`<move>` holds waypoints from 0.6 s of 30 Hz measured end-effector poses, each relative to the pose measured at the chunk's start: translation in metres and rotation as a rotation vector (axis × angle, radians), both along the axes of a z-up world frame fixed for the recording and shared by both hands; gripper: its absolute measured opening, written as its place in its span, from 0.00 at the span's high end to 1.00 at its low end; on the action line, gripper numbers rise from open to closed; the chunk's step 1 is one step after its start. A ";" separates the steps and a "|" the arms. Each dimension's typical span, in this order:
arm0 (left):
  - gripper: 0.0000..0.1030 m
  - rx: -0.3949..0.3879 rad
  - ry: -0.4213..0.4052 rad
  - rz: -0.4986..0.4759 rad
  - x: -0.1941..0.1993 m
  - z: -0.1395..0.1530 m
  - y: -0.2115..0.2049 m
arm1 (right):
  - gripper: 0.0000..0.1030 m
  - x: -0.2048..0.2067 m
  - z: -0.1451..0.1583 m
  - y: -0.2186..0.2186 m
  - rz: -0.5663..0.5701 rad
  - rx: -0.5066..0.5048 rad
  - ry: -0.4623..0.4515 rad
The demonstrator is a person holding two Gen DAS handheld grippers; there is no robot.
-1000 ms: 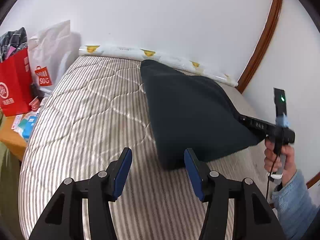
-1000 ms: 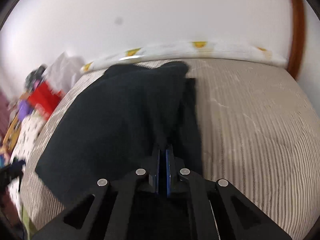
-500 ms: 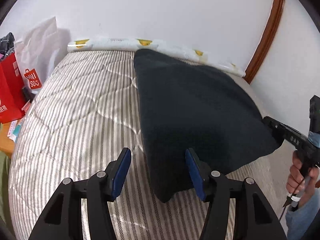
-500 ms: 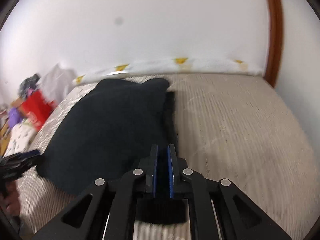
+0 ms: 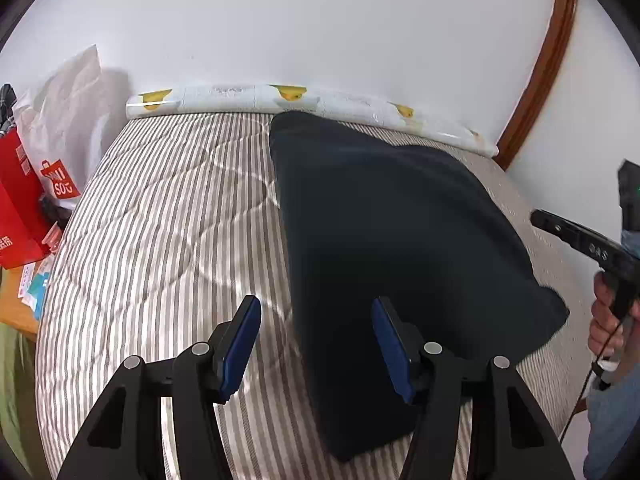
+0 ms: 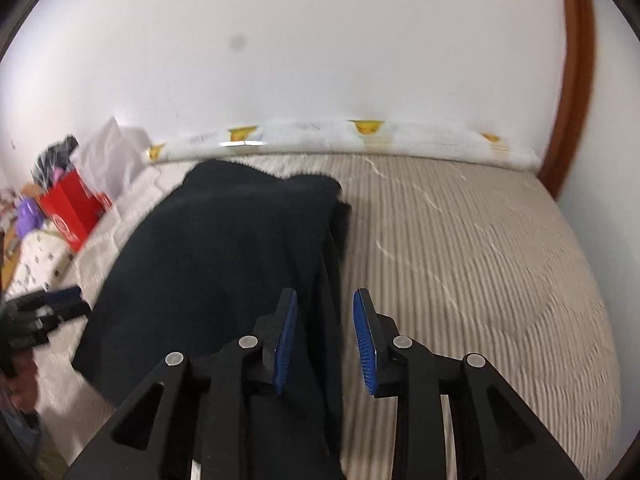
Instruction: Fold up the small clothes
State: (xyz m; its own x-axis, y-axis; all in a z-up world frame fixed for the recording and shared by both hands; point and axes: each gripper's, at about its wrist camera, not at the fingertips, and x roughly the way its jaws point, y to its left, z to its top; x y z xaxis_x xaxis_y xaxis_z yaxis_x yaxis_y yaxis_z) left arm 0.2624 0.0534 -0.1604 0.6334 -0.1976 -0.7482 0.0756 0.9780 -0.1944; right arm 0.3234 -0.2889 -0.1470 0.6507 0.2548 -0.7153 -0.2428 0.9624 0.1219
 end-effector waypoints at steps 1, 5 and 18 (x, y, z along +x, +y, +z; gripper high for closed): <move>0.46 0.003 -0.004 0.000 0.003 0.001 0.000 | 0.72 0.008 -0.001 0.002 0.004 -0.001 0.009; 0.46 0.006 0.000 0.006 0.015 -0.001 0.003 | 0.72 0.046 -0.018 0.006 0.044 0.054 0.115; 0.42 0.021 0.040 -0.032 0.028 -0.021 -0.004 | 0.97 0.070 -0.031 -0.001 0.089 0.066 0.100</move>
State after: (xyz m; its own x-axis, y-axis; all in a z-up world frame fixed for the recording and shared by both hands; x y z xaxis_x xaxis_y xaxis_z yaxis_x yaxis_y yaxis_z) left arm 0.2906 0.0494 -0.1816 0.5964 -0.2014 -0.7770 0.0999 0.9791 -0.1771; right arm 0.3929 -0.2894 -0.1782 0.5496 0.3569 -0.7554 -0.3101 0.9267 0.2122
